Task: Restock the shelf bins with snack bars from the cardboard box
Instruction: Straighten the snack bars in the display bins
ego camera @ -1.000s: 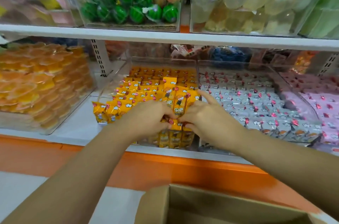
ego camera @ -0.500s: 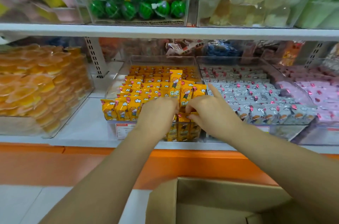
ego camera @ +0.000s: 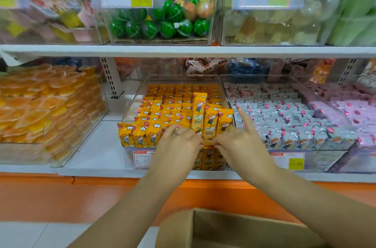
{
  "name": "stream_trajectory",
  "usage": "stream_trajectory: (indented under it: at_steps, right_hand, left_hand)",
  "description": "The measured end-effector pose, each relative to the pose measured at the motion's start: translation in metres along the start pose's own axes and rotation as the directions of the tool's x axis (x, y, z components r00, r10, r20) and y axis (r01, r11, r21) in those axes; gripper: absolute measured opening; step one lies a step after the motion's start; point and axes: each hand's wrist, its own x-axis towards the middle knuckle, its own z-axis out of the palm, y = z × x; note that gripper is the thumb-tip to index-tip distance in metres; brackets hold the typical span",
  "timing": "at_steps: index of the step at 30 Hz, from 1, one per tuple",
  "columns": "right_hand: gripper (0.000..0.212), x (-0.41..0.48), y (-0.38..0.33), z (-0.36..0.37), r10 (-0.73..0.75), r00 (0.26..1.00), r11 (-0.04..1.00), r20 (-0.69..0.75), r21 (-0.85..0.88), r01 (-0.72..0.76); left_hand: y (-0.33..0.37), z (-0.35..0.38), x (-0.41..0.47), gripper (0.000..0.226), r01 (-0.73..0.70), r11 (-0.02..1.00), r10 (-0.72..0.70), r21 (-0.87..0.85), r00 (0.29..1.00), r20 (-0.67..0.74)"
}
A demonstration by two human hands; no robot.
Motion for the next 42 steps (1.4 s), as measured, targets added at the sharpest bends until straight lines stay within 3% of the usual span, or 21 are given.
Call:
stream_trajectory:
  at_steps: [2, 4, 8, 11, 15, 21, 26, 31, 35, 38, 42]
  right_hand:
    - [0.026, -0.006, 0.004, 0.000, -0.048, 0.998, 0.999, 0.045, -0.011, 0.049]
    - [0.031, -0.006, 0.012, -0.006, -0.116, 0.992, 0.992, 0.053, 0.046, 0.114]
    - [0.026, 0.022, 0.027, -0.037, 0.038, 0.999, 0.942, -0.011, 0.335, -0.032]
    - [0.048, 0.042, 0.029, -0.038, 0.128, 0.985, 0.942, 0.118, 0.298, -0.158]
    - [0.041, 0.061, 0.027, -0.027, 0.094, 0.962, 0.958, 0.257, 0.240, -0.158]
    - [0.046, 0.062, 0.031, -0.037, 0.000, 0.923, 0.948, 0.385, 0.294, -0.123]
    - [0.042, 0.054, 0.032, -0.036, -0.072, 0.928, 0.964, 0.366, 0.263, -0.029]
    - [0.037, 0.060, 0.034, -0.031, -0.096, 0.929, 0.965, 0.358, 0.263, -0.001]
    - [0.036, 0.075, 0.034, -0.023, -0.034, 0.921, 0.971, 0.388, 0.231, -0.062]
    - [0.033, 0.067, 0.034, -0.025, -0.097, 0.907, 0.978, 0.409, 0.208, 0.011]
    - [0.034, 0.046, 0.030, -0.022, -0.154, 0.956, 0.981, 0.250, 0.155, 0.117]
  left_hand:
    - [0.000, -0.009, 0.005, 0.020, -0.011, 1.000, 0.010, 0.007, 0.987, 0.162]
    - [-0.006, -0.020, 0.009, 0.028, 0.009, 0.998, 0.003, -0.063, 0.981, 0.193]
    - [-0.017, -0.048, 0.035, 0.026, 0.139, 0.941, -0.159, -0.310, 0.986, -0.042]
    - [-0.023, -0.046, 0.058, 0.047, 0.190, 0.908, -0.233, -0.373, 0.970, -0.072]
    - [-0.019, -0.026, 0.070, 0.056, 0.234, 0.908, -0.174, -0.347, 0.965, 0.195]
    - [-0.023, -0.044, 0.070, 0.049, 0.201, 0.952, -0.105, -0.232, 0.923, 0.371]
    - [-0.014, -0.060, 0.065, 0.046, 0.212, 0.971, -0.120, -0.106, 0.826, 0.551]
    - [-0.018, -0.056, 0.065, 0.044, 0.280, 0.949, -0.161, -0.149, 0.831, 0.533]
    - [-0.021, -0.044, 0.067, 0.044, 0.338, 0.926, -0.217, -0.166, 0.839, 0.499]
    - [-0.023, -0.044, 0.063, 0.042, 0.311, 0.935, -0.180, -0.169, 0.828, 0.531]
    - [-0.021, -0.050, 0.057, 0.037, 0.232, 0.962, -0.114, -0.146, 0.824, 0.554]
